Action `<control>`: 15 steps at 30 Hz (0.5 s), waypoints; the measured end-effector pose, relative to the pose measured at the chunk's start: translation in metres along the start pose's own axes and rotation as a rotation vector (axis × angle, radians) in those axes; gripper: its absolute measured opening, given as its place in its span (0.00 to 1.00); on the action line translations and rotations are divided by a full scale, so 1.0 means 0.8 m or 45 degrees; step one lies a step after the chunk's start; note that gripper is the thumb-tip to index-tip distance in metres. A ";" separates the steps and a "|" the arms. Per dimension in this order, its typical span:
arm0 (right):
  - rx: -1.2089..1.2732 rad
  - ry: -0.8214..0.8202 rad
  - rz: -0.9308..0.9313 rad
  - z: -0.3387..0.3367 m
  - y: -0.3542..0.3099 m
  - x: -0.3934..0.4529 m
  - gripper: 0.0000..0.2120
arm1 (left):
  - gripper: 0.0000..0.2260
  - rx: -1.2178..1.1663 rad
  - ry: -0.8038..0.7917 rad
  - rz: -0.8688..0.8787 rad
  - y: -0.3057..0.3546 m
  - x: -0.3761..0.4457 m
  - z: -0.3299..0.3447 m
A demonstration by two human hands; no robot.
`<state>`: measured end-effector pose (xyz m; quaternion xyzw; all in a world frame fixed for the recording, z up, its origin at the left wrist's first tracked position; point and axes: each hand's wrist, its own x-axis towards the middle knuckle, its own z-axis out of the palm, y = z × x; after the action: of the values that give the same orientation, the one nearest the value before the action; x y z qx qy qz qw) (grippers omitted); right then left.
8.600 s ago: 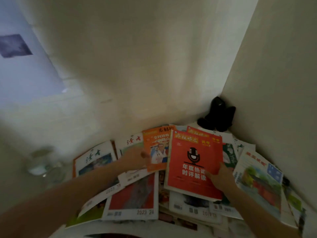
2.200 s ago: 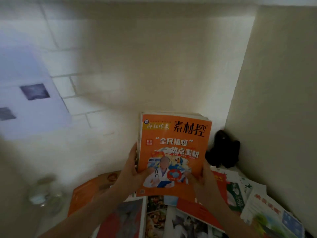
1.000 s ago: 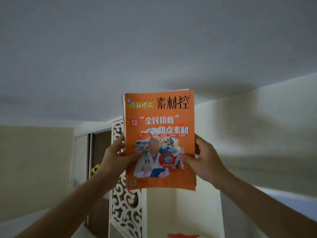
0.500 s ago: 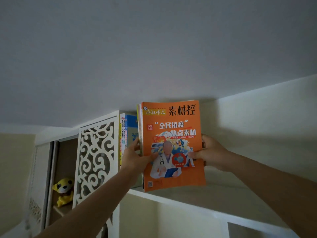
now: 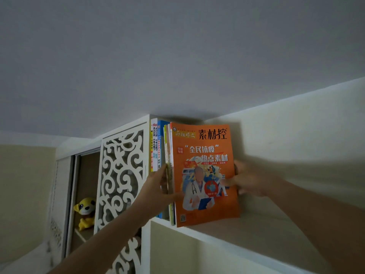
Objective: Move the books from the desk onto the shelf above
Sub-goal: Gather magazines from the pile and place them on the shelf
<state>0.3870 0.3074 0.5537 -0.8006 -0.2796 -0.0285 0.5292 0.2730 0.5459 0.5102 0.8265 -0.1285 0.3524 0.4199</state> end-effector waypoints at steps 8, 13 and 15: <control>0.035 0.022 -0.151 0.012 0.022 0.037 0.28 | 0.26 0.093 0.193 0.046 -0.016 -0.006 0.008; -0.819 0.330 -0.183 0.038 0.033 0.030 0.36 | 0.35 0.430 0.323 0.104 -0.016 -0.016 0.031; -0.885 0.148 -0.181 0.060 0.034 0.029 0.56 | 0.35 0.570 0.331 0.110 -0.016 -0.017 0.035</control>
<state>0.4075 0.3512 0.5179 -0.9084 -0.2776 -0.2039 0.2370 0.2831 0.5310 0.4816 0.8402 -0.0275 0.4931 0.2239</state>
